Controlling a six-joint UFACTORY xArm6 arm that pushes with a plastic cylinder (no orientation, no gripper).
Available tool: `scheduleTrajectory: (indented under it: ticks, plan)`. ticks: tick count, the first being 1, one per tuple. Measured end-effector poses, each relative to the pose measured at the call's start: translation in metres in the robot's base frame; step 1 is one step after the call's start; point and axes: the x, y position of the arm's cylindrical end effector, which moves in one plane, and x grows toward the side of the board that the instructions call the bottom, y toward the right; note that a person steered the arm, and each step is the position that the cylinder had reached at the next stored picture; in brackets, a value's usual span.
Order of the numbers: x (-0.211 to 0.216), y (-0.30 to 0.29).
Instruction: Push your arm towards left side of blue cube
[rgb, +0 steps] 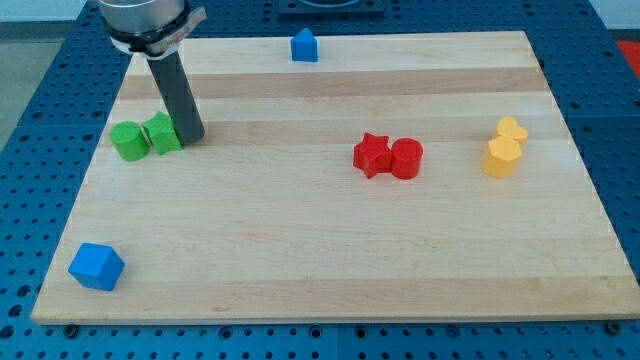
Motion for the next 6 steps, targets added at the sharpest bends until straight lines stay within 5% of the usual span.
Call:
scheduleTrajectory:
  ticks: [4,6]
  plan:
    - [0.004,-0.002]
    - [0.069,0.022]
